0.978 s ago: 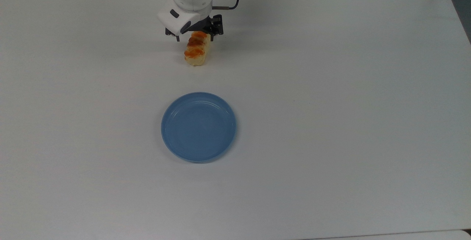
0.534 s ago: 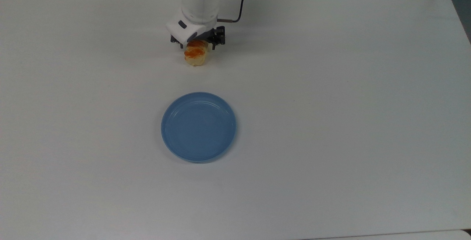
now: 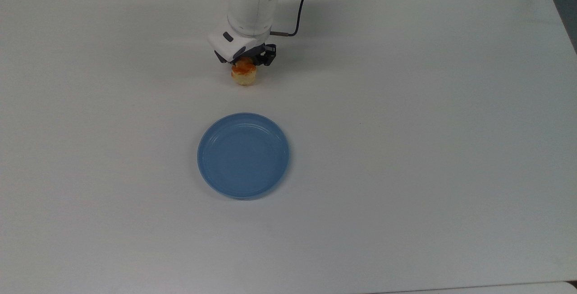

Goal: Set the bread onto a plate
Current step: 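Carry the held bread roll over the light-blue plate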

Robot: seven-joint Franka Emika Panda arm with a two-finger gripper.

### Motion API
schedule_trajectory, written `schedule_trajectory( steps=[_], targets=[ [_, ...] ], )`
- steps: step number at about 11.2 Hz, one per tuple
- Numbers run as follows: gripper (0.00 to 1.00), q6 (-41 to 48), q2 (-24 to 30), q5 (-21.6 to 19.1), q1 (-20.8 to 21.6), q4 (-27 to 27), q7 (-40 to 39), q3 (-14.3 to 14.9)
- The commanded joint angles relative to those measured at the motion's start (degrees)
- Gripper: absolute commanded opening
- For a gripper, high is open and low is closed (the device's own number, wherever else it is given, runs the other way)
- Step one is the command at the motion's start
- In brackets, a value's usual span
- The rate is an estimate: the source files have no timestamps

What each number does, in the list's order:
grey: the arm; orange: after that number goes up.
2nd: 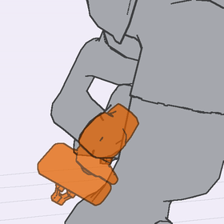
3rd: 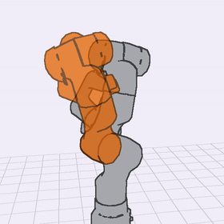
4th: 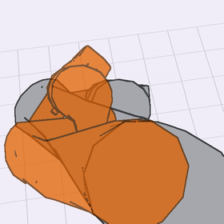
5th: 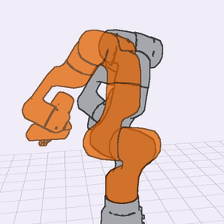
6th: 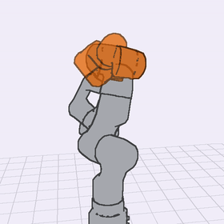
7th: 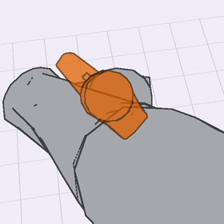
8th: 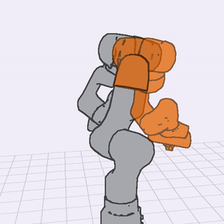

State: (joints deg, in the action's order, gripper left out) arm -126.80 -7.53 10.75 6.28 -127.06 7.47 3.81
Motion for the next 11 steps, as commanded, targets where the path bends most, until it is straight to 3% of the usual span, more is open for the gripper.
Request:
schedule_trajectory(
  steps=[1,3,7,9,11],
  targets=[
    [0.27,2.76,0.06,0.15,-0.65,9.07,-3.15,0.50],
    [0.29,3.48,-2.65,-2.56,-0.82,16.28,-3.95,0.50],
    [0.32,3.66,-17.05,-8.02,-1.53,35.61,-3.69,0.58],
    [0.33,3.22,-21.81,-7.94,-1.53,39.42,-3.43,0.67],
    [0.43,2.96,-24.98,-7.86,-1.53,41.71,-3.34,0.67]
  ],
)
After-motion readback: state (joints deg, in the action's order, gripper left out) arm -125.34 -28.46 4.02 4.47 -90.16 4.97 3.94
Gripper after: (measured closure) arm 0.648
